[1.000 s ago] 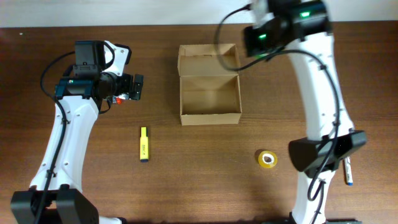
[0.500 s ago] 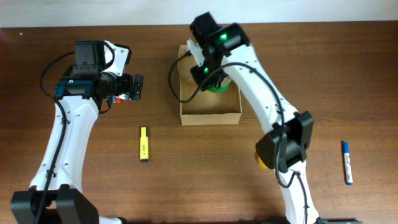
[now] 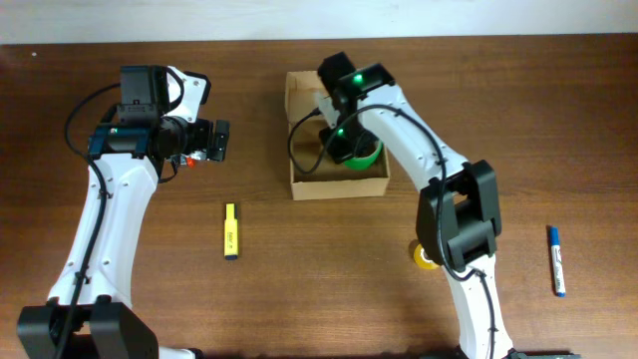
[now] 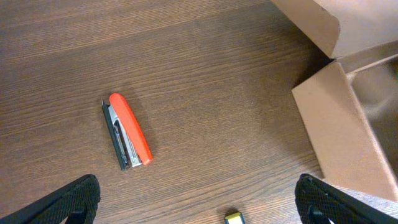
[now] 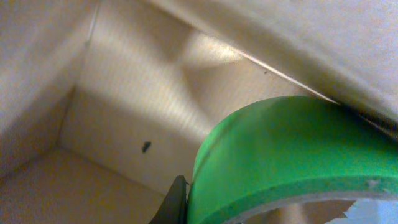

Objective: Pack container
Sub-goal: 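Carry the green tape with the right gripper into the box and release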

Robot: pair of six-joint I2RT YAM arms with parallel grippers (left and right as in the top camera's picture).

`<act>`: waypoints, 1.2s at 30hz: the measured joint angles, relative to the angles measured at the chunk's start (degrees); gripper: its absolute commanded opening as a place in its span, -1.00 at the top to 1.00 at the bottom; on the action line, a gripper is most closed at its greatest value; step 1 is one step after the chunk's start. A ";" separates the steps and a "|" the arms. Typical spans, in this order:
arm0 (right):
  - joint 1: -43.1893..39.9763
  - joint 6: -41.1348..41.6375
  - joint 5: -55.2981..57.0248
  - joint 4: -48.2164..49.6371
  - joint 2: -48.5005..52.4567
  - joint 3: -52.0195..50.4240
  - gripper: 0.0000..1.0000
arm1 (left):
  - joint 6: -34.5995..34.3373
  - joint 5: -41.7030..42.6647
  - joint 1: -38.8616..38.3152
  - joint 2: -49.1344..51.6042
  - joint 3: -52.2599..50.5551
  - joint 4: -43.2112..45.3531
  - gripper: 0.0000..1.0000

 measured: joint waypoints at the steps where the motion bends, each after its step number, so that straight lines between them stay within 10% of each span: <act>1: -0.72 -0.04 -0.13 0.15 0.00 -0.09 0.92 | 0.00 0.00 0.00 0.00 0.00 0.00 -0.99; 19: -0.66 -0.11 -0.61 2.73 0.02 -2.38 0.92 | 0.02 0.00 0.00 0.00 0.00 -0.02 -0.98; 24: -0.66 -0.35 -0.76 2.97 0.17 -4.15 0.17 | 0.02 0.00 0.00 0.00 0.00 -0.04 -0.99; 36: -0.66 -0.24 1.40 -8.26 0.09 10.38 -0.11 | 0.00 0.00 0.00 0.00 0.00 -0.20 -0.99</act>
